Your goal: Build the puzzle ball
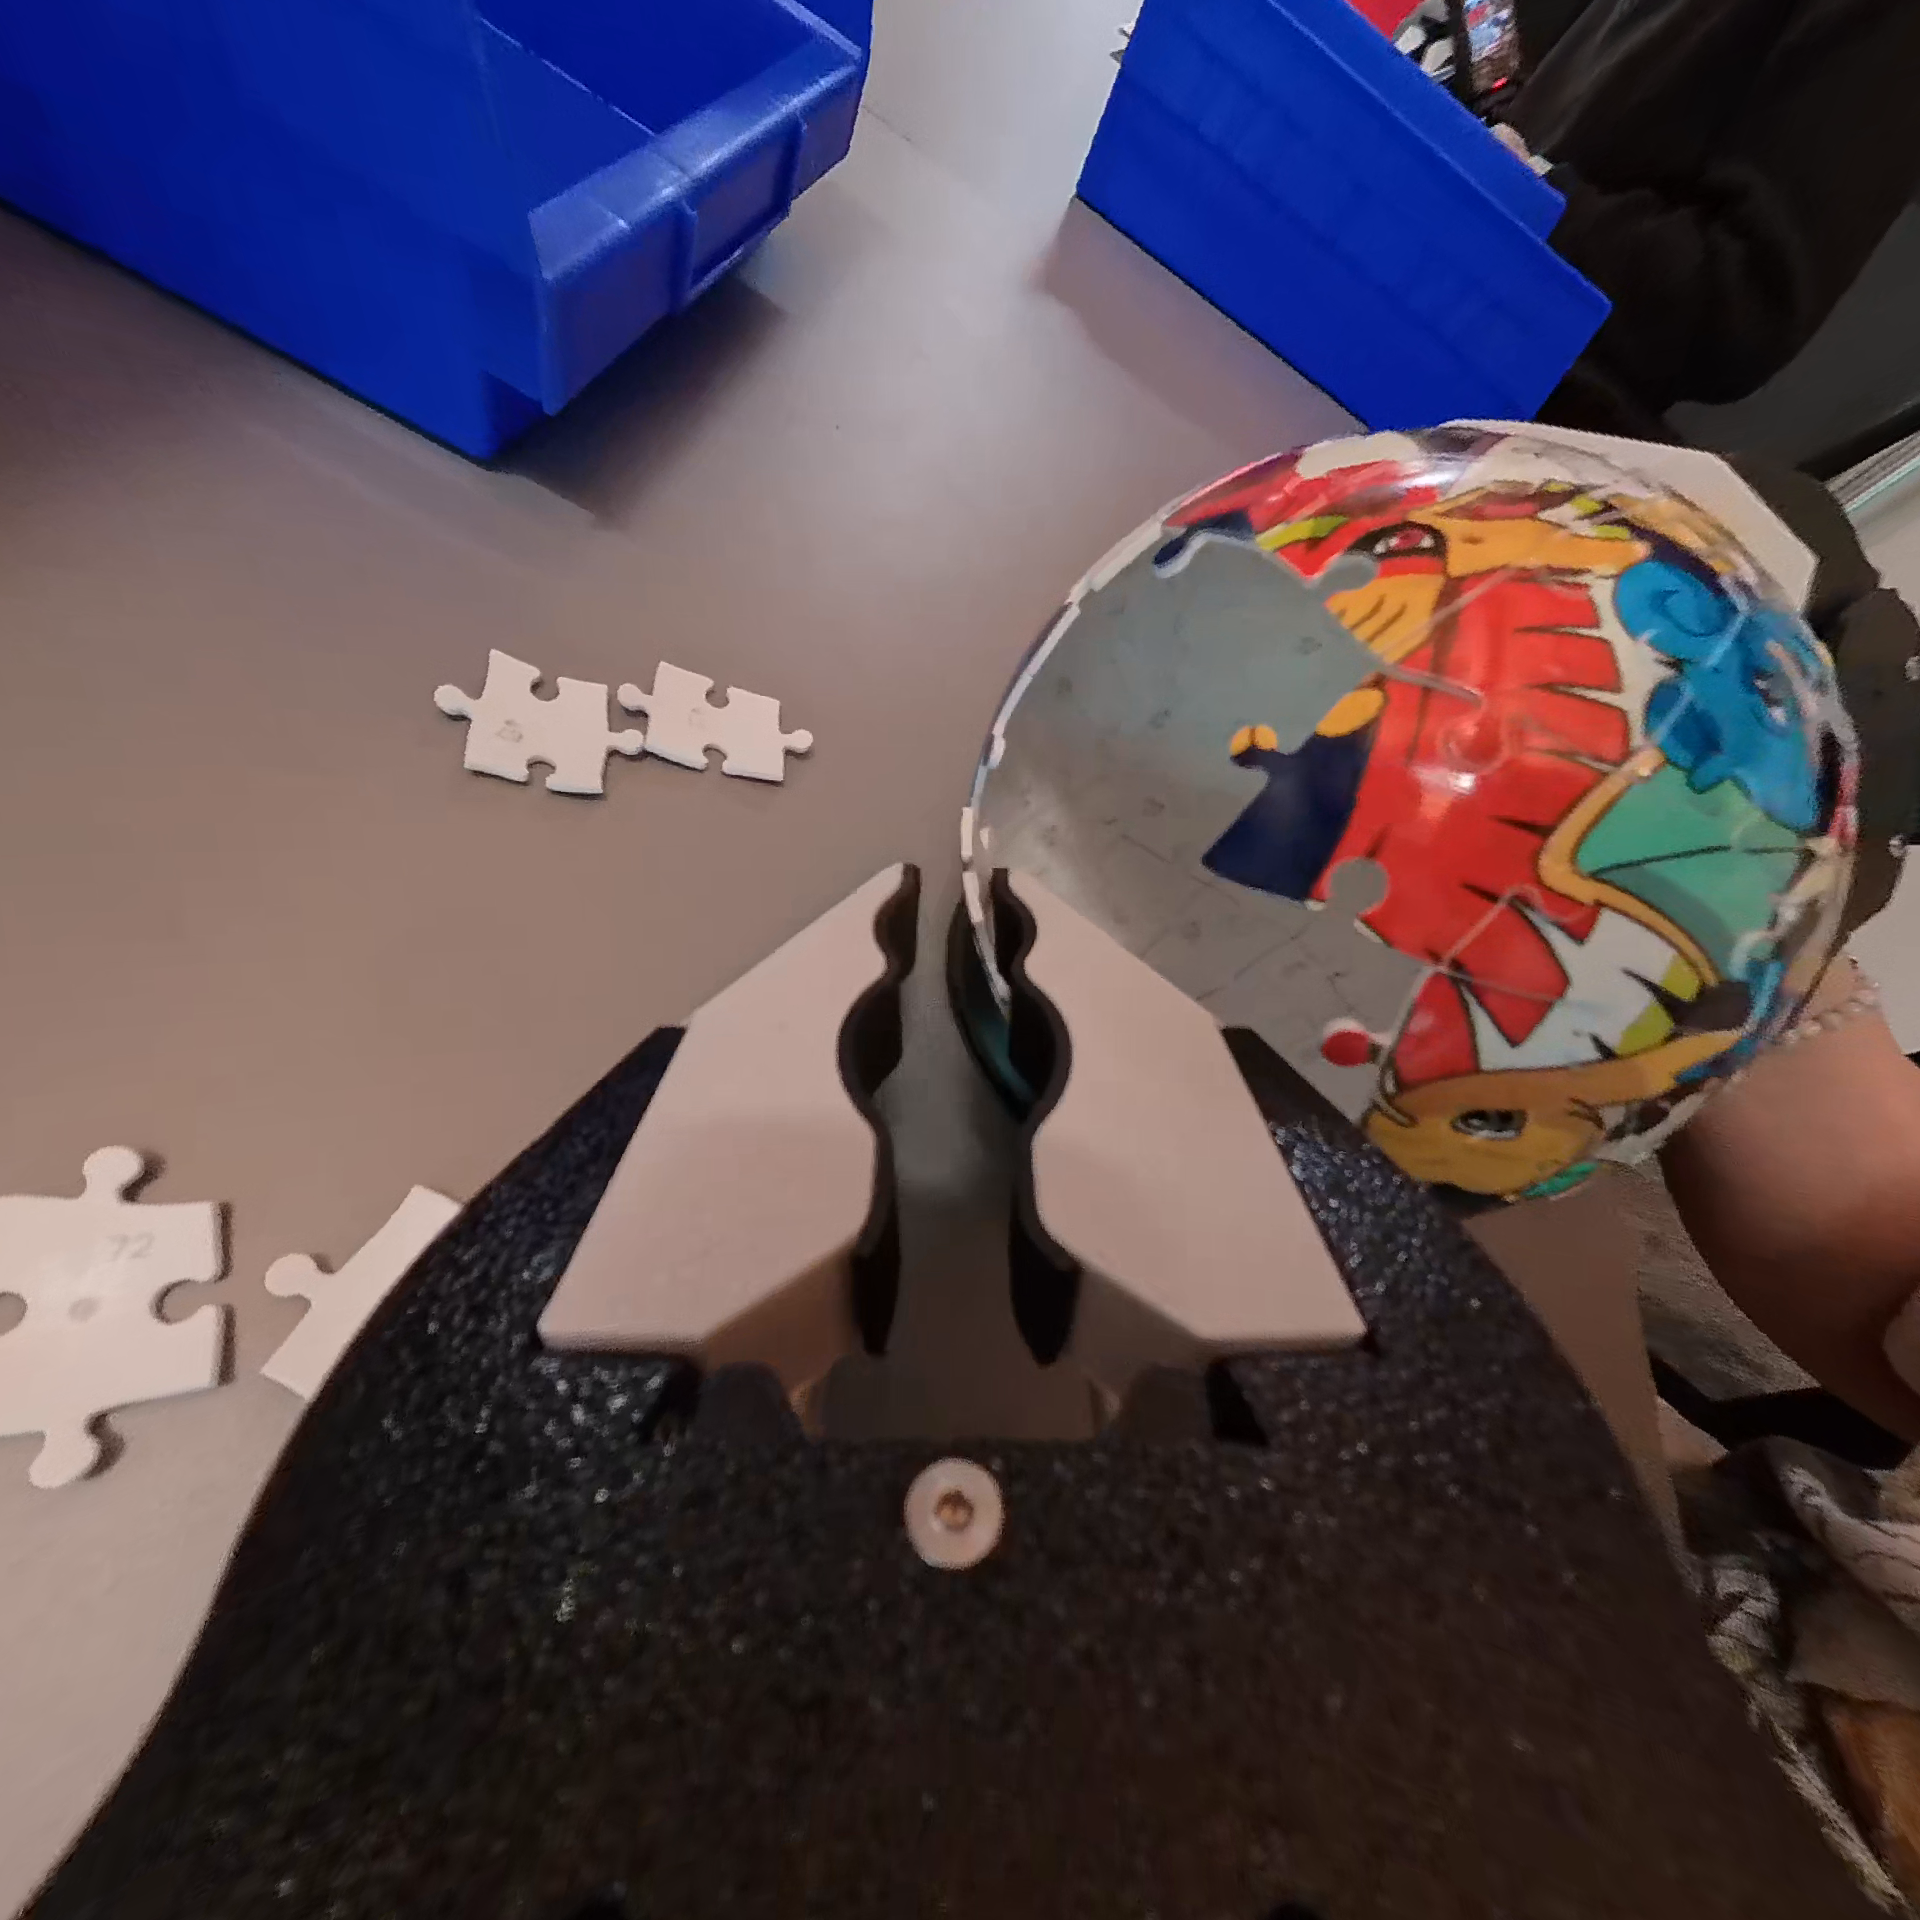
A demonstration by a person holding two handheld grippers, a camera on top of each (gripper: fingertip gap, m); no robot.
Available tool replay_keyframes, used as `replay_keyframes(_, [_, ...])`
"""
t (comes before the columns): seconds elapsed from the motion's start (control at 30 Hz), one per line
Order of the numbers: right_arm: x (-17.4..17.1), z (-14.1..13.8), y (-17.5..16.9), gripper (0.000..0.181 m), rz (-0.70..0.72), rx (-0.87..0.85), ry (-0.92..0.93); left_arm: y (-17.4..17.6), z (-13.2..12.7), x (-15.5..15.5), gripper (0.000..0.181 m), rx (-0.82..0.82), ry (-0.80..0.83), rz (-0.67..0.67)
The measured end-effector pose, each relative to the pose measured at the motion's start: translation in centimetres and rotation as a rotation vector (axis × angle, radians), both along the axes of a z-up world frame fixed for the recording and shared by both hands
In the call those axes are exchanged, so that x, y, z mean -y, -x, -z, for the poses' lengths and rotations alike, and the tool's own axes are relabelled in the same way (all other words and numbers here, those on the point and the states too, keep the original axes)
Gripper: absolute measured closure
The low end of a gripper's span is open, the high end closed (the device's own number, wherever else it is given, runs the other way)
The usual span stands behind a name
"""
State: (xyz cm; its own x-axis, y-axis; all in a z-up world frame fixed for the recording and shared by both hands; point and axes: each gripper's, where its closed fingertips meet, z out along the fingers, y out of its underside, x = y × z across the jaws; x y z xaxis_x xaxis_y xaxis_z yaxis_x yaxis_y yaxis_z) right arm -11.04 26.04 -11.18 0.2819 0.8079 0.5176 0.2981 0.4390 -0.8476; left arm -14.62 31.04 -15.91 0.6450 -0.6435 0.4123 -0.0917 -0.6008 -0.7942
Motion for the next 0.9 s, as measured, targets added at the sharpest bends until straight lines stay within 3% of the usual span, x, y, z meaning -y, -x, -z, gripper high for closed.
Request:
replay_keyframes(0.1, [0.04,-0.01,-0.03,0.054,-0.003,-0.001,0.002,-0.06,0.20,-0.10,0.166,0.010,0.019,-0.001])
replay_keyframes(0.27, [0.10,0.02,-0.05,0.055,-0.005,0.003,-0.003,-0.45,-0.09,0.18,0.180,0.058,0.044,0.022])
replay_keyframes(0.9, [0.14,0.08,-0.11,0.055,-0.007,0.008,-0.012,-0.05,-0.35,0.36,0.180,0.085,0.080,0.032])
